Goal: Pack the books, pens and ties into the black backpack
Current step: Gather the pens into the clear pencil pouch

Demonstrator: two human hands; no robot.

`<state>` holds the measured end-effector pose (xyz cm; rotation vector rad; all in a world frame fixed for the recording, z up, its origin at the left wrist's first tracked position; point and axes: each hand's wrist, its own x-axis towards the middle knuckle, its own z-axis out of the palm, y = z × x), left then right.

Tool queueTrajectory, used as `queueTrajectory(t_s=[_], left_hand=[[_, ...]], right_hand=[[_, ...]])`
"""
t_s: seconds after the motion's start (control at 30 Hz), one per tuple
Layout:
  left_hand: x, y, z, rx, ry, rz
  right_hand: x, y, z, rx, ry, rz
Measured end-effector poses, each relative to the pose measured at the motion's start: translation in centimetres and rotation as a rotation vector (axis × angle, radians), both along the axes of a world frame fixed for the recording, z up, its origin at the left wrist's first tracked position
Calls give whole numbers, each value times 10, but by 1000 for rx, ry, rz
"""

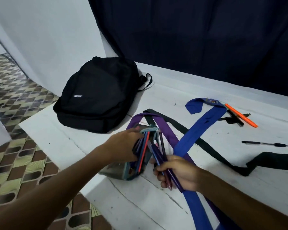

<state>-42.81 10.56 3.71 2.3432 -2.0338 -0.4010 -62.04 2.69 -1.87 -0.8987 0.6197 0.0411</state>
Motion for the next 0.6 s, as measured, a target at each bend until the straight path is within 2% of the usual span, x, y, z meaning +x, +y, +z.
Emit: queueTrajectory(t_s=[0.1,0.23,0.47,0.6], left_hand=[[8,2,-2,-55,122,3],[24,5,7,-25,316,32],[52,9,24,77,771,137],[64,12,22,73,860,130]], right_hand=[[15,10,2,-17,-6,-16],[34,20,6,-59,-30,-54],[61,23,25,-191,43,31],[82,20,36,-238,77,-79]])
